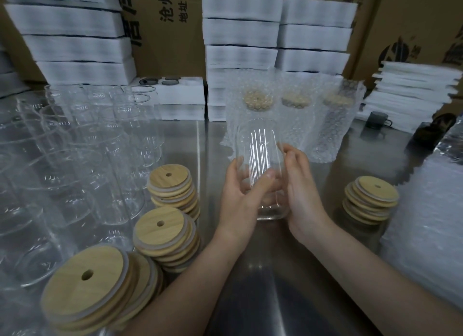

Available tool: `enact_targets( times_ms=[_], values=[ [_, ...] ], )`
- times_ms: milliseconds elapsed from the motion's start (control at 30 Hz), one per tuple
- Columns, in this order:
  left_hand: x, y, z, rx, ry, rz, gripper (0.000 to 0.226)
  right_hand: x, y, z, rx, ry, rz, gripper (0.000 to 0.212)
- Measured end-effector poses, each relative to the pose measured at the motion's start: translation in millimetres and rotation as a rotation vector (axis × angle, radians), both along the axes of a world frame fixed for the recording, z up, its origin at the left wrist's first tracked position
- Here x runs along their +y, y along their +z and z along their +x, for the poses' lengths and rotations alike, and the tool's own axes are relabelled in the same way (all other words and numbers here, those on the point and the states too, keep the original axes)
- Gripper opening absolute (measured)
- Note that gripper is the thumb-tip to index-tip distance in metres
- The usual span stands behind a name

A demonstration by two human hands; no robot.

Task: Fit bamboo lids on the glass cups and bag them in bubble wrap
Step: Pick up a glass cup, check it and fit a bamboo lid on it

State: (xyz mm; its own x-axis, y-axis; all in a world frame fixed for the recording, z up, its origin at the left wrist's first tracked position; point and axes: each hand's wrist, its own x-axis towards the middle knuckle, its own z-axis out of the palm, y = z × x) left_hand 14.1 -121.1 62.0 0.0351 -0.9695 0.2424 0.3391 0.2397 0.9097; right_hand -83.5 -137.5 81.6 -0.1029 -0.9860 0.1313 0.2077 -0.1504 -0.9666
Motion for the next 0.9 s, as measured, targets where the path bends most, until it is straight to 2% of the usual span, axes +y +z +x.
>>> enact_targets(
  times_ms=[67,200,333,400,467,500,600,767,833,900],
  values=[
    [-0.2,0.3,2.0,0.050,-0.014,-0.007,0.050,-0.2,0.1,-1.8,-0.048,-0.015,0.035,0.021],
    [-2.3,-2.6,3.9,0.091,-0.020,-0.021,0.051,-3.1,1.2,-8.7,-0.233,0.061,0.086,0.020],
    [-4.3,-2.5,2.6,0.092,0.027,-0.007,0.059,-4.6,-1.1,-6.4,-0.304,0.258,0.234,0.043],
    [-5.9,-3.3,1.3,0.081,0.027,-0.005,0.045,-4.5,-4.3,-4.4,-0.383,0.353,0.328,0.057],
    [-7.4,-3.1,1.5,0.078,0.034,0.000,0.018,-5.7,-8.9,-4.8,-0.416,0.406,0.357,0.067],
    [-7.0,-1.7,1.5,0.082,0.045,0.014,0.017,-7.0,-10.9,-5.7,-0.414,0.418,0.355,0.070],
    [-5.5,2.8,2.0,0.159,0.078,0.048,0.033,-8.9,-13.1,-7.0,-0.372,0.402,0.302,0.070],
    [-5.3,2.3,1.7,0.109,0.161,0.017,0.033,-4.6,-7.1,-3.0,-0.169,0.201,0.161,0.073],
    [-3.9,2.2,-0.2,0.092,0.135,0.008,0.040,-2.2,-5.7,-0.2,-0.102,0.108,0.120,0.058],
    [-2.7,0.7,-3.0,0.038,0.094,-0.013,0.059,-0.6,-6.5,2.0,-0.046,0.037,0.098,0.042]
  ],
)
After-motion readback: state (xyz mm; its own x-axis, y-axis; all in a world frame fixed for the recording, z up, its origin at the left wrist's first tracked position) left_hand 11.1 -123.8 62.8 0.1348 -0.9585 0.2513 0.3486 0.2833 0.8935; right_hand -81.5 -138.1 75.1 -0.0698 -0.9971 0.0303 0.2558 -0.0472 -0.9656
